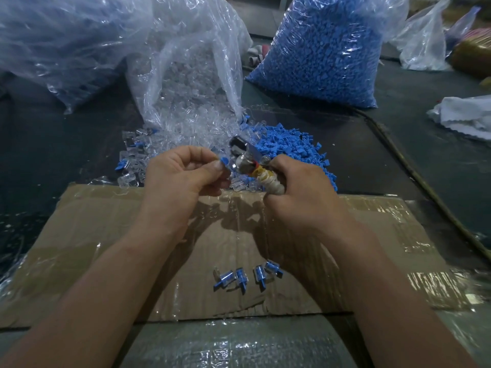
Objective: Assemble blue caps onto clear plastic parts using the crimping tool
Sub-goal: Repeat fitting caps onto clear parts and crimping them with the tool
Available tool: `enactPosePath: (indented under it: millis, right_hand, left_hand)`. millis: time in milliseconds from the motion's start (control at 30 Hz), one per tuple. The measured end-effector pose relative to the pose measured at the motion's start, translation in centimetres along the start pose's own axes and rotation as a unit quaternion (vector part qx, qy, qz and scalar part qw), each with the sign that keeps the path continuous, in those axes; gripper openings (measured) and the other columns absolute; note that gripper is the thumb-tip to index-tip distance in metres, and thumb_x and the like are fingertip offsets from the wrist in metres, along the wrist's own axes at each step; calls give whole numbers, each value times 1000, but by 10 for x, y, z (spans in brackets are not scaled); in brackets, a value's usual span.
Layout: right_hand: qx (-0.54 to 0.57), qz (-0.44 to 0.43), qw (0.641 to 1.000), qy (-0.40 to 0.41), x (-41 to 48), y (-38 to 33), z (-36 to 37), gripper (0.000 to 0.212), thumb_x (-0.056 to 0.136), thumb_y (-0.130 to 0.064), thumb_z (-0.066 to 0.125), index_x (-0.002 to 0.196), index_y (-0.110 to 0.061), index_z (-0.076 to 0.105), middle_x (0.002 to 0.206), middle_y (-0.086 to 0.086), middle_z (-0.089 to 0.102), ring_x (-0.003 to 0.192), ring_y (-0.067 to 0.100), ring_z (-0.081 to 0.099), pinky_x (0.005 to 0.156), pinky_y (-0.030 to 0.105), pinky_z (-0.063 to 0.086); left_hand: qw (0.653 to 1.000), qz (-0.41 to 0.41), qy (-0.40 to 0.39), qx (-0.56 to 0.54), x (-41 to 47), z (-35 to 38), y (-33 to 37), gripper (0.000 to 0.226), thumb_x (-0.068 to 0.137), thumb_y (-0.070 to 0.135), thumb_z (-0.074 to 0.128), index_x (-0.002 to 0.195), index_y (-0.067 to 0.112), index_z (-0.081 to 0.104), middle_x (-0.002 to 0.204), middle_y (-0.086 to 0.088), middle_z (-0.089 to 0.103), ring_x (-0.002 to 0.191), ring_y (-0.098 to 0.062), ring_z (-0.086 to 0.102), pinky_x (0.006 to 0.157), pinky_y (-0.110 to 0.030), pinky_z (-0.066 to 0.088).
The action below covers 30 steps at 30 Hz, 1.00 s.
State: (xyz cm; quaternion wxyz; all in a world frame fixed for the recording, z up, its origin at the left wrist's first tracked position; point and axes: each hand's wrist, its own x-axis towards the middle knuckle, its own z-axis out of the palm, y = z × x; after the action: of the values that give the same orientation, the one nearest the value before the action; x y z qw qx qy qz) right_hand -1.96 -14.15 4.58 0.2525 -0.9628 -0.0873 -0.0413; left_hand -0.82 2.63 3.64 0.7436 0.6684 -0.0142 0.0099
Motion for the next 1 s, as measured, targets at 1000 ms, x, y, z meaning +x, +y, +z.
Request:
enactPosePath:
  millis: [1000]
  right_hand:
    - [-116, 20, 979, -164, 3, 4, 3, 61, 55, -63, 74, 95, -29, 44, 83, -13, 40, 81, 10, 41, 65, 28, 30]
  left_hand:
    - [904, 111, 91, 402, 18, -21, -14, 17, 80, 16, 68, 97, 19, 70, 70, 12, 59, 65, -5, 55, 75, -30, 49]
